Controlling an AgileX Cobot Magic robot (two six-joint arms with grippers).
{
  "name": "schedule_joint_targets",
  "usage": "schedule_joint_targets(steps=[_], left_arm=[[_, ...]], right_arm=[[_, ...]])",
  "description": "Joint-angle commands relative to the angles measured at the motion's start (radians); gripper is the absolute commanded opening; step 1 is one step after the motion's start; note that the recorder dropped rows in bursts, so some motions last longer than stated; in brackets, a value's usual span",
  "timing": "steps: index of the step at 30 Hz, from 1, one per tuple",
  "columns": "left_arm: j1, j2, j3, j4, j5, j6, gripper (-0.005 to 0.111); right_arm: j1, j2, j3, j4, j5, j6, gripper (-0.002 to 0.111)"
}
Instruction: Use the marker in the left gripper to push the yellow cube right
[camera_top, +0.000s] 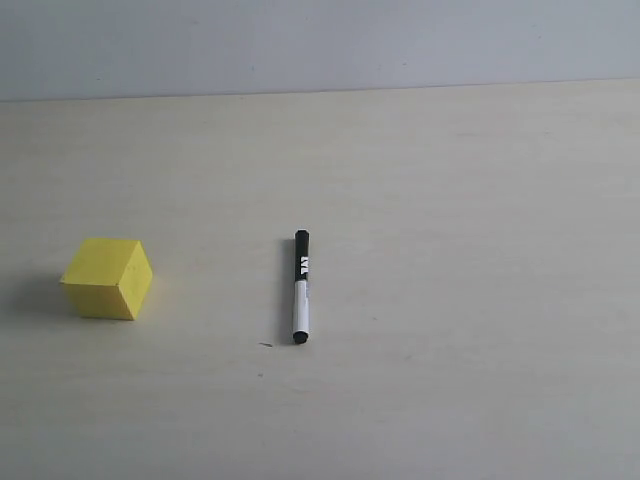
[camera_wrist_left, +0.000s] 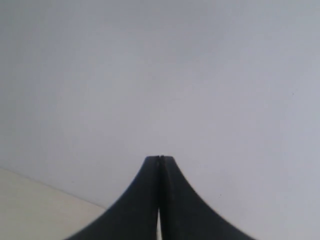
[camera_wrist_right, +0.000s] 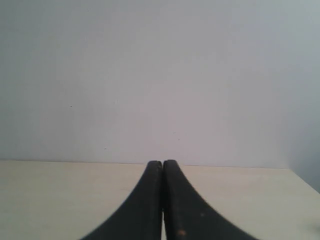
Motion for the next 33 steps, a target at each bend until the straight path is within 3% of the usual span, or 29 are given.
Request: schedule_joint_targets(steps=[1,8,12,17,20,22,24,25,28,32,33], left_arm=[[0.001,-0.007,0.000,-0.004,-0.068,-0.004,0.000],[0.001,-0.007,0.000,-0.004,-0.082,-0.001,0.000],[0.001,0.013,0.000,-0.004,-0.197,-0.001,0.000],[0.001,0.161,-0.019,-0.004,-0.277,-0.012,0.000],[0.001,0.363,-0.141,0.027,-0.256,-0.012,0.000],[0.001,0.511,-0.263,0.182,-0.151,-0.107,0.000],[-0.001,0.643,-0.375,0.533,-0.111,-0.369,0.000],[-0.001,0.710,-0.440,0.779,-0.109,-0.570,0.000],[-0.001,0.854,-0.581,1.184,-0.053,-0.897,0.002],[-0.001,0.989,-0.706,1.693,-0.147,-1.278,0.027],[-0.001,1.011,-0.728,1.724,-0.178,-1.312,0.030]], right_arm=[[-0.007,-0.006,0.004,0.000,0.014,-0.001,0.000],[-0.007,-0.006,0.004,0.000,0.014,-0.001,0.000],[-0.007,-0.006,0.004,0.000,0.014,-0.001,0.000],[-0.007,-0.006,0.004,0.000,0.014,-0.001,0.000],[-0.007,-0.006,0.004,0.000,0.014,-0.001,0.000],[-0.007,-0.006,0.004,0.000,0.014,-0.001,0.000],[-0.007,-0.006,0.004,0.000,0.014,-0.001,0.000],[-0.007,-0.006,0.004,0.000,0.014,-0.001,0.000],[-0.007,-0.006,0.004,0.000,0.014,-0.001,0.000],[-0.007,-0.006,0.004,0.000,0.014,-0.001,0.000],[-0.007,-0.006,0.004,0.000,0.014,-0.001,0.000]])
